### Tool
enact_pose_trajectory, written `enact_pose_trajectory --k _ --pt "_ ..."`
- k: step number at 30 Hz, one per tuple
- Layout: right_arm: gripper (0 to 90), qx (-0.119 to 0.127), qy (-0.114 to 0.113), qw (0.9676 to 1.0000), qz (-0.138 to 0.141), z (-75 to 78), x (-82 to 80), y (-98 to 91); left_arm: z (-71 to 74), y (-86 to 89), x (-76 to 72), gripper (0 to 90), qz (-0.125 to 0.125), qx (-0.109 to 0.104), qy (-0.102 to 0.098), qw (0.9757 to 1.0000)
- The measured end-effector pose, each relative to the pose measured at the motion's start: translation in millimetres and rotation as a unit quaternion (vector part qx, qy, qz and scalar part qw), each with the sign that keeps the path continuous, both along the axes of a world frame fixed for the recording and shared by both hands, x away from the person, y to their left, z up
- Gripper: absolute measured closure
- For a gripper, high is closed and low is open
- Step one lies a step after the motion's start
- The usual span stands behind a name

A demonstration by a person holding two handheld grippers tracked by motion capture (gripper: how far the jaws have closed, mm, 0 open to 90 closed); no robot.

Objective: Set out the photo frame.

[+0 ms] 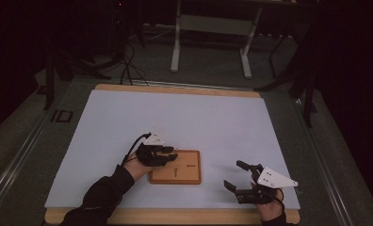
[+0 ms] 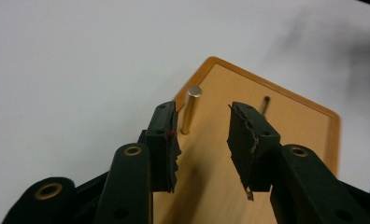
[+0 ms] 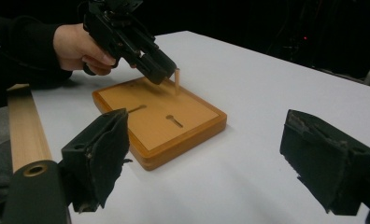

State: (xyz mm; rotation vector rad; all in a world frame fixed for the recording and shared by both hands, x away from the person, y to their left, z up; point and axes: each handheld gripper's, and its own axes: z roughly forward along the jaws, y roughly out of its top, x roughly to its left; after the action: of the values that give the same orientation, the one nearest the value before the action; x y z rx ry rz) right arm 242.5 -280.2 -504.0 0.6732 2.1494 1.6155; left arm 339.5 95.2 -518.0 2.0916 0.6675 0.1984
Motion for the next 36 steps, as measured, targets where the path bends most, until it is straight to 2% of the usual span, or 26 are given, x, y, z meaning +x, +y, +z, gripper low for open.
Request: enact_pose_trajectory --k 2,8,9,12,16,21,26,29,31,33,35,36 --pt "15.5 0.0 0.003 1.0 0.001 -0.7 0.4 0.0 -0.4 -3.5 3.5 64.3 0.006 0.008 -0.003 0.9999" --pt "15.5 -0.001 0.008 1.0 0.004 -1.7 1.4 -0.1 -0.3 -9.7 9.8 70.8 0.01 0.015 -0.005 0.9998" --pt "15.5 0.0 0.009 0.9999 0.006 -1.7 1.7 -0.4 -0.1 -10.3 10.3 71.4 0.007 0.011 -0.002 0.9999" --pt "15.5 0.0 0.009 0.9999 0.007 -1.7 1.7 -0.5 1.3 -12.0 11.1 76.5 0.006 0.022 -0.006 0.9997" --pt "15.5 -0.002 0.008 0.9999 0.008 -2.1 1.9 0.2 1.0 -14.1 12.0 80.1 0.001 0.026 -0.001 0.9997" --pt "15.5 -0.005 0.007 1.0 0.005 -0.9 1.6 -0.7 2.1 -17.3 12.6 82.4 -0.003 0.036 -0.005 0.9993" --pt "14.4 -0.02 -0.003 0.9998 0.008 -0.7 2.4 0.2 4.9 -18.5 14.8 83.8 -0.01 0.051 -0.001 0.9987" --pt "12.9 -0.032 -0.013 0.9993 0.016 0.1 1.8 4.4 5.6 -18.6 16.5 84.0 -0.014 0.052 0.003 0.9985" --pt "12.6 -0.049 -0.014 0.9984 0.024 0.4 1.0 8.5 6.0 -18.7 17.9 83.9 -0.016 0.052 0.008 0.9985" --pt "12.6 -0.054 -0.007 0.998 0.033 0.1 0.3 12.2 6.6 -18.4 19.1 84.0 -0.019 0.054 0.012 0.9983" --pt "12.6 -0.07 -0.014 0.997 0.032 2.5 -0.8 14.8 6.3 -17.7 20.6 83.9 -0.019 0.05 0.016 0.9985" --pt "12.2 -0.066 -0.012 0.9971 0.035 4.8 -1.0 15.1 6.4 -17.2 21.5 83.9 -0.022 0.049 0.018 0.9984"
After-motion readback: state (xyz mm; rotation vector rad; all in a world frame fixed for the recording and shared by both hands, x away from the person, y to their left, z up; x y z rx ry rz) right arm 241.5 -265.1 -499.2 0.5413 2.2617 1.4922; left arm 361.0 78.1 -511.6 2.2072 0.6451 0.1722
